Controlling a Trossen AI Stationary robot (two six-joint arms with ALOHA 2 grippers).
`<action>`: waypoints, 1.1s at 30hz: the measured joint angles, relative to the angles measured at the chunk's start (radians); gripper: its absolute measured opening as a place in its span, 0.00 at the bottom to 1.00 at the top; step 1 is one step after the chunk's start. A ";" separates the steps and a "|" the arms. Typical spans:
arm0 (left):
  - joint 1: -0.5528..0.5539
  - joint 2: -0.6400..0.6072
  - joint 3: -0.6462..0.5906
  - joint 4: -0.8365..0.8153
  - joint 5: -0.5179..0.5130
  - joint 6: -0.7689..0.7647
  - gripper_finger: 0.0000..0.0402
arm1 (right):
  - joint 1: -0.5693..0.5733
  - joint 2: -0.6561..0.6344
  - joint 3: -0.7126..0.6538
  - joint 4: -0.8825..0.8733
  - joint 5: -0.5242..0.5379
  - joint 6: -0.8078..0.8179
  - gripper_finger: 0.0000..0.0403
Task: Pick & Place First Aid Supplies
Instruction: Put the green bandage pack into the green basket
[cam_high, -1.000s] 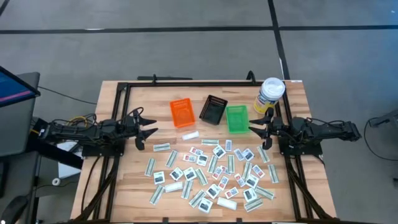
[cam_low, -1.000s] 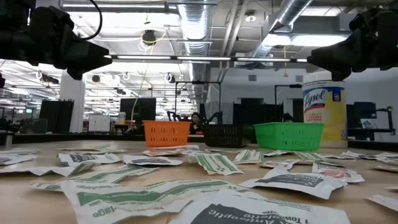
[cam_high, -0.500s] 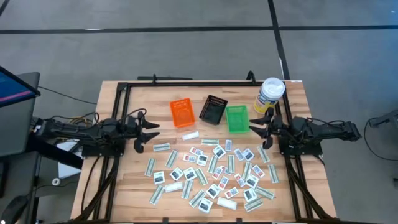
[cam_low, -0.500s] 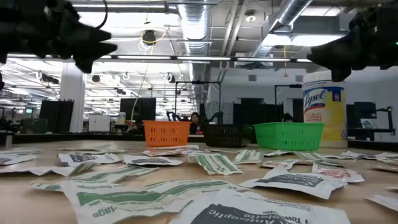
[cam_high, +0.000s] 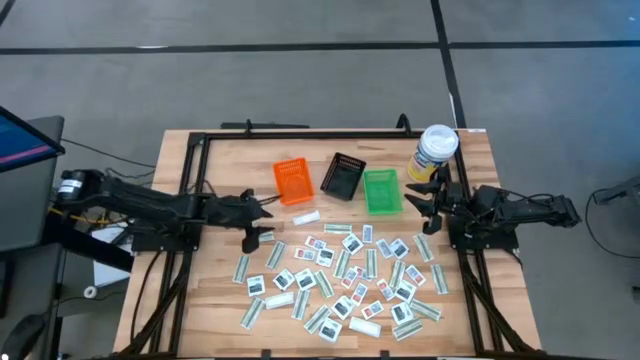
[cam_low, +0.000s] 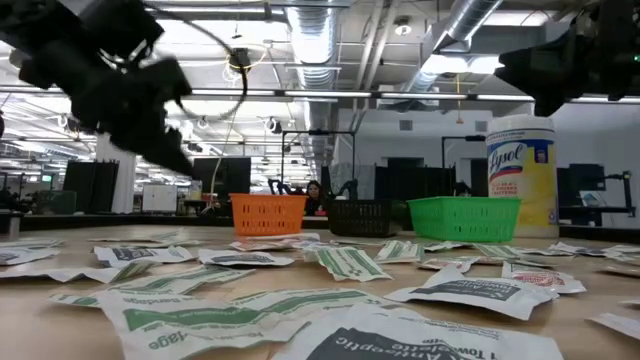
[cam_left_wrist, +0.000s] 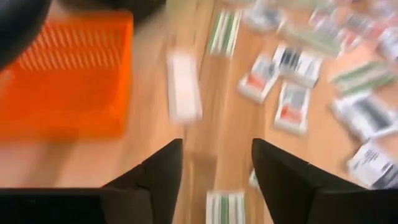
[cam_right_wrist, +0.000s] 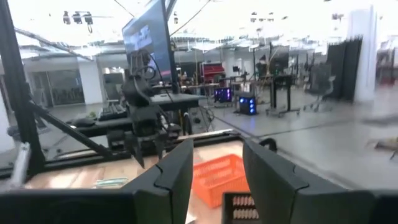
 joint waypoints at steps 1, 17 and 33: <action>0.000 0.026 0.000 -0.007 0.007 -0.012 0.53 | 0.000 0.000 0.000 -0.013 0.000 0.029 0.34; 0.000 0.209 0.000 -0.016 -0.001 -0.112 0.52 | 0.001 0.000 0.001 -0.157 -0.003 0.159 0.43; 0.000 0.185 -0.003 0.014 -0.053 -0.109 0.02 | 0.002 0.001 0.002 -0.162 -0.009 0.277 0.36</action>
